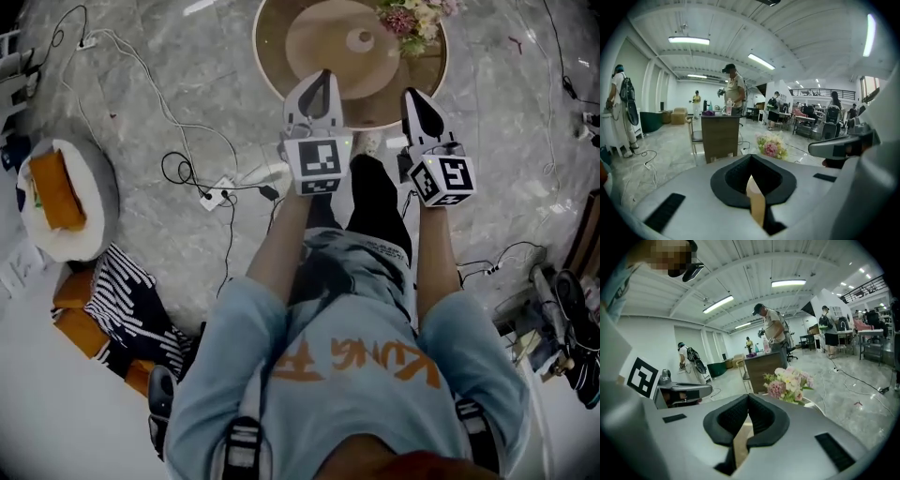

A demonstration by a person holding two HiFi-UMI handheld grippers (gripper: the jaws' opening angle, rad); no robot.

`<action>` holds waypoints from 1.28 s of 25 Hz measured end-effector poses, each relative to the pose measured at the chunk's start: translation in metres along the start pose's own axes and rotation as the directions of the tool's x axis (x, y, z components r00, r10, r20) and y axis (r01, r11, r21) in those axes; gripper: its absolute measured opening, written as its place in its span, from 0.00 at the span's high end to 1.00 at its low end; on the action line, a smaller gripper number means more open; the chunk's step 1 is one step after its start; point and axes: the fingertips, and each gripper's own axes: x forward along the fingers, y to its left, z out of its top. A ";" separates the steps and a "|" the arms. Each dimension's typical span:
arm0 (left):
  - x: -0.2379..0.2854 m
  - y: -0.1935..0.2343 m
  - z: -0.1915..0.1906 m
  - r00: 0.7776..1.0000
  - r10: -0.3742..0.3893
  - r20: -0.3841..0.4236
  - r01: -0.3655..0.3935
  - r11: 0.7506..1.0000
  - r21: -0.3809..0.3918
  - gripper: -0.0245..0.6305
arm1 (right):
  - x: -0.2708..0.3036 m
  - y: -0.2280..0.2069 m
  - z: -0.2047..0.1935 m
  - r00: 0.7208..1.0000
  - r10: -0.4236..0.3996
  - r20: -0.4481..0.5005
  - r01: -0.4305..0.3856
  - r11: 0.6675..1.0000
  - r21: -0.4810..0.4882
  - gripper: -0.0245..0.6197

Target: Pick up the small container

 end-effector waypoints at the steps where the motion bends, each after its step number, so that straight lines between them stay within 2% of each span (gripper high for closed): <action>1: 0.008 -0.001 -0.012 1.000 -0.002 -0.016 0.001 1.000 -0.008 0.93 | 0.005 -0.005 -0.014 1.000 0.006 -0.022 -0.006 1.000 0.002 0.94; 4: 0.031 -0.006 -0.055 0.998 -0.009 -0.057 0.007 0.999 -0.036 0.93 | 0.018 -0.019 -0.057 0.997 -0.005 -0.079 0.005 1.000 -0.009 0.94; 7: 0.054 -0.005 -0.094 0.997 -0.007 -0.083 0.003 0.999 -0.053 0.93 | 0.039 -0.034 -0.100 0.993 -0.032 -0.114 0.032 0.999 -0.003 0.88; 10: 0.075 -0.006 -0.128 0.996 -0.007 -0.092 0.001 0.998 -0.069 0.93 | 0.058 -0.043 -0.135 0.990 -0.010 -0.138 0.011 1.000 0.000 0.83; 15: 0.103 0.000 -0.166 0.996 -0.007 -0.091 0.001 0.998 -0.063 0.93 | 0.088 -0.055 -0.181 0.987 0.024 -0.157 -0.028 0.999 -0.023 0.82; 20: 0.126 0.007 -0.185 0.998 0.022 -0.062 -0.028 0.995 -0.095 0.93 | 0.111 -0.068 -0.209 0.986 0.015 -0.169 -0.024 0.998 -0.050 0.80; 25: 0.136 0.000 -0.193 0.998 0.013 -0.067 -0.020 0.995 -0.098 0.93 | 0.130 -0.082 -0.226 0.985 0.011 -0.170 -0.022 0.998 -0.064 0.78; 32: 0.135 -0.008 -0.209 0.994 -0.005 -0.106 -0.005 0.995 -0.099 0.93 | 0.176 -0.102 -0.219 0.990 0.039 -0.138 -0.052 0.995 -0.088 0.67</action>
